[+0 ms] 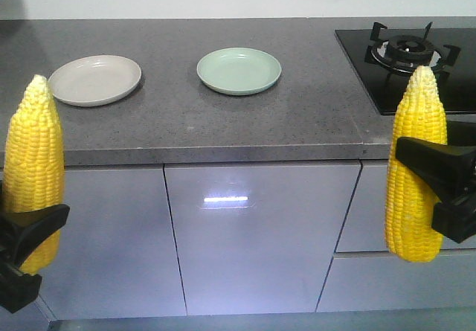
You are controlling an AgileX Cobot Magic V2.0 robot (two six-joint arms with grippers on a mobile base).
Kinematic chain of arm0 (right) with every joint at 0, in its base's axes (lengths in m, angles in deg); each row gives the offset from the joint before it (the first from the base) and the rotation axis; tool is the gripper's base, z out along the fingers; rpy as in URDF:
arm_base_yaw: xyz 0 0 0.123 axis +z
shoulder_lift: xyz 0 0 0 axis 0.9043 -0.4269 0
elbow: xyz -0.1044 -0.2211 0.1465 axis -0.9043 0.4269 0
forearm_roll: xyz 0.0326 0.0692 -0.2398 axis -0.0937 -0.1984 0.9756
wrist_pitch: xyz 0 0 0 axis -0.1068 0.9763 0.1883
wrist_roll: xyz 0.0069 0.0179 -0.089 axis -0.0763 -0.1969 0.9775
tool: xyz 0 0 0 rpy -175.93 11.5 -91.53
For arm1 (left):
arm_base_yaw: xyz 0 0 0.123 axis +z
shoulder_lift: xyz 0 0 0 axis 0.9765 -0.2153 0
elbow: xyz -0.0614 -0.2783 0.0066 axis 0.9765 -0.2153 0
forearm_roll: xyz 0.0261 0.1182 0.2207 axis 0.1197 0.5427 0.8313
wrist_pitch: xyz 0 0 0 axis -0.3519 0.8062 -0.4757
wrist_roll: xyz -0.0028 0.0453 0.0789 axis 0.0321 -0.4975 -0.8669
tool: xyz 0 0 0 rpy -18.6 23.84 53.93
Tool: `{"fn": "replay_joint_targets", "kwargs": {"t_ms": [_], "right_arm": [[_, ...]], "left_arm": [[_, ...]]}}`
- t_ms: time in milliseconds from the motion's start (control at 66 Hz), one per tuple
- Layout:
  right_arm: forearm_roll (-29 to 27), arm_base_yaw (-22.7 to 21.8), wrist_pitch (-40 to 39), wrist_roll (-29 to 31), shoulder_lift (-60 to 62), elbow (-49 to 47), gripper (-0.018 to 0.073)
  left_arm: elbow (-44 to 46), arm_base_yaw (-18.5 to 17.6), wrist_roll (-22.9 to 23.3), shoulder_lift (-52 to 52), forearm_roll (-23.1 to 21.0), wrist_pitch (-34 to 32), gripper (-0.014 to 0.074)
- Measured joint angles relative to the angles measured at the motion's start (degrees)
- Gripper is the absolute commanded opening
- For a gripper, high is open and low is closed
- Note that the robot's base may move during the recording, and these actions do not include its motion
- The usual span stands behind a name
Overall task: Distribute corn equally
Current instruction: 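Continue approaching the empty plates holding both cobs upright, then drive the base up to the counter edge in front of both plates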
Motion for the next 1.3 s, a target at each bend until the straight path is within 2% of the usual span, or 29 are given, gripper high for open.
{"fn": "replay_joint_targets", "kwargs": {"t_ms": [1303], "right_arm": [[0.0,0.0,0.0,0.0,0.0,0.0,0.0194]], "left_arm": [[0.0,0.0,0.0,0.0,0.0,0.0,0.0227]]}}
